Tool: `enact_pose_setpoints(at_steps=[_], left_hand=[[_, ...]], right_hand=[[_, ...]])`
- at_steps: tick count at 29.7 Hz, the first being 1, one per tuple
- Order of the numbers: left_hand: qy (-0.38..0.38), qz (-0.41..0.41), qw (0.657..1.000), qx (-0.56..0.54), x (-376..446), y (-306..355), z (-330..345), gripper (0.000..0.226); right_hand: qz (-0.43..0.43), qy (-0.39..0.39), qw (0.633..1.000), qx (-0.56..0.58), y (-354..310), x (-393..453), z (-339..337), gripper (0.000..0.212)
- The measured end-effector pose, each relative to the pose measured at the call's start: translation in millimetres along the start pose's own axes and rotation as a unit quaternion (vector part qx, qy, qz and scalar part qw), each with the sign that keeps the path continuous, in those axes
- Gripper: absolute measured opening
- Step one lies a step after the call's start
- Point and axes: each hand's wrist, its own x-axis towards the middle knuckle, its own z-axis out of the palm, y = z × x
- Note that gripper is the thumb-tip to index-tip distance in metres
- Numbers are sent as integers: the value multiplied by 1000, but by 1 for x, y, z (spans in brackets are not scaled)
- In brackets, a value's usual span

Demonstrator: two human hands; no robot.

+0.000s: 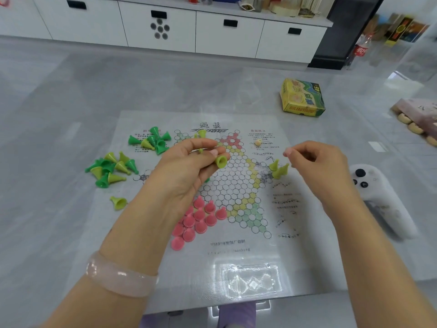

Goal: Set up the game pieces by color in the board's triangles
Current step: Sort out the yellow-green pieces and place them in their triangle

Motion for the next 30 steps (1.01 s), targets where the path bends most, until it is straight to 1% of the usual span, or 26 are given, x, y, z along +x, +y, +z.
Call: enact_pose_setpoints(at_steps=[2,4,6,8,11,14,17,19,20,21,22,23,25,26,27,28,30], left_hand=[[0,13,999,34,0,-3,1,16],[1,32,996,85,0,-6,2,18],[-1,52,991,124,0,-8,3,20],[-5,63,989,135,0,-9,2,23],[-9,67,990,121,1,-9,0,24],[-16,69,989,126,1,-8,-2,23],[-16,71,988,139,0,-3,-5,22],[5,93,979,183,1,3,-10,27],[28,117,965,233,2,6,-14,32],[61,143,943,293,3,9,-20,37],[99,165,914,356,5,11,-26,39],[138,181,877,424,7,14,-35,37],[199,198,775,567,12,20,-55,29],[212,192,729,622,15,22,-66,29],[216,178,696,661,17,25,-76,31],[218,156,676,687,18,28,-85,34],[214,113,658,713,15,35,-99,39]], right_hand=[[-33,-41,998,41,-18,-8,5,15],[-68,-116,989,68,-35,-18,15,16],[-94,-176,977,79,-44,-24,28,13],[-102,-210,970,73,-46,-28,38,12],[-113,-230,964,66,-43,-28,45,18],[-141,-238,960,49,-43,-28,48,20],[-134,-221,964,58,-43,-28,50,19],[-120,-192,972,65,-41,-26,51,17],[-111,-179,975,70,-40,-25,51,16],[-101,-169,977,76,-38,-24,51,15],[-94,-163,979,83,-37,-23,51,14],[-91,-159,979,87,-35,-22,51,14],[-86,-153,981,88,-32,-21,51,13],[-85,-151,981,87,-31,-20,51,12],[-84,-149,981,87,-30,-20,51,12],[-84,-148,982,87,-30,-20,51,13],[-83,-144,982,85,-29,-19,51,13]])
